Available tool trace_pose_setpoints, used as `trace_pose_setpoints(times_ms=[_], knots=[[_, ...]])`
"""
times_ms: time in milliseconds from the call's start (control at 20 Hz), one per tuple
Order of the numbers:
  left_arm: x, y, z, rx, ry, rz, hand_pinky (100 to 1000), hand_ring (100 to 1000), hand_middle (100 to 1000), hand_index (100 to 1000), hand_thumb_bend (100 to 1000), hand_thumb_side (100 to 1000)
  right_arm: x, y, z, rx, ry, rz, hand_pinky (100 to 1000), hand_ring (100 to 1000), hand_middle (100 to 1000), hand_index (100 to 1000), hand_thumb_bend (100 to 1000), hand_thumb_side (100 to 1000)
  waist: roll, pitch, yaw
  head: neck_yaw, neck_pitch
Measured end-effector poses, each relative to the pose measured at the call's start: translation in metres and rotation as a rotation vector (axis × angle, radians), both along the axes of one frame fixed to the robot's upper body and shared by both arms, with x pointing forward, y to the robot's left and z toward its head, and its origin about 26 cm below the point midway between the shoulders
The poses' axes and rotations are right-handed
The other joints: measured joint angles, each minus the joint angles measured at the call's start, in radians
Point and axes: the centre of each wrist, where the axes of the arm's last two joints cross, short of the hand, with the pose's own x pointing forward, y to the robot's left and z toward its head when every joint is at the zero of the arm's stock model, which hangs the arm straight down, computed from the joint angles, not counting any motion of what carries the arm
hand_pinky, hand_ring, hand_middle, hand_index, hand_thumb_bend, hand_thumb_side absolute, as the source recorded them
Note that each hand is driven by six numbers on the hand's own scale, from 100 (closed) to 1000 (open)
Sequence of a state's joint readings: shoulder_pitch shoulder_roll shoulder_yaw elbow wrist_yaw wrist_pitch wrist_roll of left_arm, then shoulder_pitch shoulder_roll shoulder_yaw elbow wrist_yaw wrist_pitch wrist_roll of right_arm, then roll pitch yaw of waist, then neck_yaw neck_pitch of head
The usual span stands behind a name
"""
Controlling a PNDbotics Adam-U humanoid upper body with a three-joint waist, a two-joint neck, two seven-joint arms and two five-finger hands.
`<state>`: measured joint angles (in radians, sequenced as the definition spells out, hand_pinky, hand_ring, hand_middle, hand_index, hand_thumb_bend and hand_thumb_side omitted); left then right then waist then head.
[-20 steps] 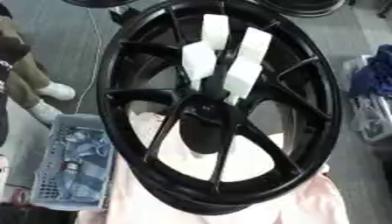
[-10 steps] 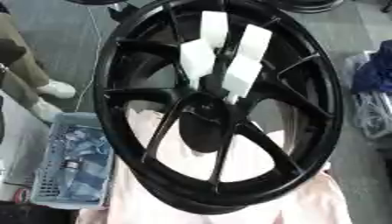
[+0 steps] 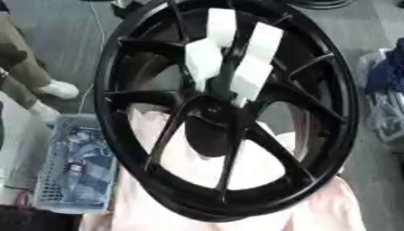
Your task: Pull the pin out of the wheel hub.
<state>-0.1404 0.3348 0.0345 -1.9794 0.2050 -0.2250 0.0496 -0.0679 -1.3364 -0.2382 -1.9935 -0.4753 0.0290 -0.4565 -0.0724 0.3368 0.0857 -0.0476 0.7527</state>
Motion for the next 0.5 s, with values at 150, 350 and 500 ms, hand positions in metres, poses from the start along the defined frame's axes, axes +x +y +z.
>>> trace_pose_setpoints(times_ms=[150, 350, 500], knots=[[0.000, 0.000, 0.000, 0.001, -0.001, -0.002, 865, 711, 640, 771, 100, 702, 0.002, 0.006, 0.004, -0.075, 0.017, 0.021, 619, 833, 782, 838, 100, 270, -0.008, 0.001, 0.006, -0.005, -0.003], [0.000, -0.002, 0.001, 0.006, 0.000, -0.010, 865, 711, 640, 770, 100, 702, 0.004, 0.011, 0.006, -0.173, 0.040, 0.062, 658, 844, 796, 845, 100, 259, -0.012, 0.003, 0.014, -0.010, -0.009], [0.001, -0.002, 0.001, 0.008, -0.001, -0.013, 865, 711, 639, 770, 100, 703, 0.006, 0.014, 0.003, -0.252, 0.064, 0.097, 700, 854, 810, 853, 141, 245, -0.013, 0.008, 0.020, -0.018, -0.015]])
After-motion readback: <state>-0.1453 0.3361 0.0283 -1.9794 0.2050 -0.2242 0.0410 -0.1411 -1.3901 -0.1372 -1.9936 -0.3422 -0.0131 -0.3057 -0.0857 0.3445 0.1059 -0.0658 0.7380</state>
